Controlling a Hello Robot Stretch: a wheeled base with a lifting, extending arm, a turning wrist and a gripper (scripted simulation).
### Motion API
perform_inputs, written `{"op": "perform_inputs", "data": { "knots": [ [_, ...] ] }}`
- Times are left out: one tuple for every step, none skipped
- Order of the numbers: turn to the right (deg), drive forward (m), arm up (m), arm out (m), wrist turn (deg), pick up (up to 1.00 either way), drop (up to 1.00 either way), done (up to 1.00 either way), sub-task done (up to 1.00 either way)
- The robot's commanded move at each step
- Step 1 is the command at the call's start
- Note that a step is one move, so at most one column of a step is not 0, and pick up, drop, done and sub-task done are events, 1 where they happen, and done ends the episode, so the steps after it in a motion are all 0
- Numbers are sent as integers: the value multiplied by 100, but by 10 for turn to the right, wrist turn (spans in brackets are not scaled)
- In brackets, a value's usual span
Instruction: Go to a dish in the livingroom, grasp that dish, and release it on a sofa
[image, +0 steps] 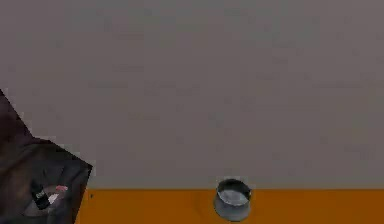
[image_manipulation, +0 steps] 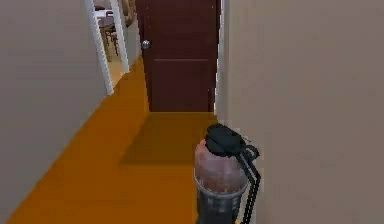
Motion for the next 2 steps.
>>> {"op": "perform_inputs", "data": {
  "knots": [
    [450,0,0,0,0,0,0,0,0],
    [450,0,0,0,0,0,0,0,0]
  ]
}}
